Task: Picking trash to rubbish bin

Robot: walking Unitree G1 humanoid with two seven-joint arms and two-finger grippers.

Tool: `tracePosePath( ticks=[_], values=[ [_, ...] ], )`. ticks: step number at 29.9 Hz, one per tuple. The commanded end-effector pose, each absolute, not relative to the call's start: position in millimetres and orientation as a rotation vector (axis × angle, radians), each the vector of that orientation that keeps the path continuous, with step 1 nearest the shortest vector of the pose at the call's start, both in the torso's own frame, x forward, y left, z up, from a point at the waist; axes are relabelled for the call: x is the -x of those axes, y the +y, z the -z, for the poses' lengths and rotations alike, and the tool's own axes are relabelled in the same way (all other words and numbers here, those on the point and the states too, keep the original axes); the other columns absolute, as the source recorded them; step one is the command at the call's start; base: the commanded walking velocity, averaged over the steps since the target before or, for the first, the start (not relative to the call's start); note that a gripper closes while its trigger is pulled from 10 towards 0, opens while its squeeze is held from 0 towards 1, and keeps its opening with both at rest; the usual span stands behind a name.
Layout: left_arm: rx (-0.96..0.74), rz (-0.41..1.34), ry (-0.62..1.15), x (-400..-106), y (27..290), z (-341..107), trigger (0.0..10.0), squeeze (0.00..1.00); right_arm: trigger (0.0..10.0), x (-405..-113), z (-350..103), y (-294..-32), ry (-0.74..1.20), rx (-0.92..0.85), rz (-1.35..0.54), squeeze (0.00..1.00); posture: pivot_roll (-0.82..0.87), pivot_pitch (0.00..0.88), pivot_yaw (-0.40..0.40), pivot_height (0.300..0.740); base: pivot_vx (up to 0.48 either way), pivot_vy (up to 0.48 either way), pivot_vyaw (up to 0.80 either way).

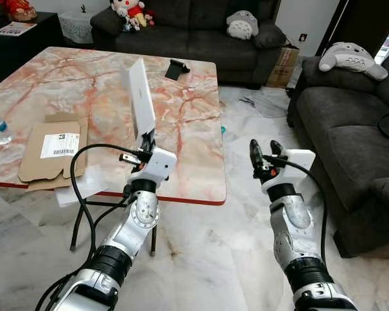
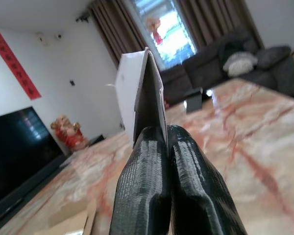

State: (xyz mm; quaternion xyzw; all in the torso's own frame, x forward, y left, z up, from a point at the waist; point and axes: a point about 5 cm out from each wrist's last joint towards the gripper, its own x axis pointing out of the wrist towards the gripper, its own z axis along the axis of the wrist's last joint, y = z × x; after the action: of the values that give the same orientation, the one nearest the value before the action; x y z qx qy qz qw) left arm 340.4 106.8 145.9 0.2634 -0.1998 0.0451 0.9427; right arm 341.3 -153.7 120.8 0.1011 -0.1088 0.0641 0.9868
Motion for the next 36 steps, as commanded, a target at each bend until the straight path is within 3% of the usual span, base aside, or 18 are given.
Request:
tracePosePath(
  ticks=[1, 7, 36],
  values=[
    [-0.514, -0.084, -0.443, -340.0, 104.0, -152.5, 10.0, 0.00, 10.0, -343.4, -129.1, -158.0, -0.253, -0.191, -0.114, 0.00, 0.09, 0.000, -0.092, 0.740, 0.000, 0.000, 0.00],
    [-0.456, -0.036, -0.509, -337.8, 102.0, -161.0, 10.0, 0.00, 10.0, -343.7, -130.8, -160.4, -0.266, -0.187, -0.103, 0.00, 0.09, 0.000, -0.092, 0.740, -0.203, 0.000, 0.00],
    [-0.465, -0.052, -0.504, -338.2, 111.5, -160.8, 10.0, 0.00, 10.0, -342.0, -124.0, -173.1, -0.227, -0.168, -0.065, 0.00, 0.08, 0.000, -0.106, 0.740, -0.318, 0.000, 0.00]
  ],
)
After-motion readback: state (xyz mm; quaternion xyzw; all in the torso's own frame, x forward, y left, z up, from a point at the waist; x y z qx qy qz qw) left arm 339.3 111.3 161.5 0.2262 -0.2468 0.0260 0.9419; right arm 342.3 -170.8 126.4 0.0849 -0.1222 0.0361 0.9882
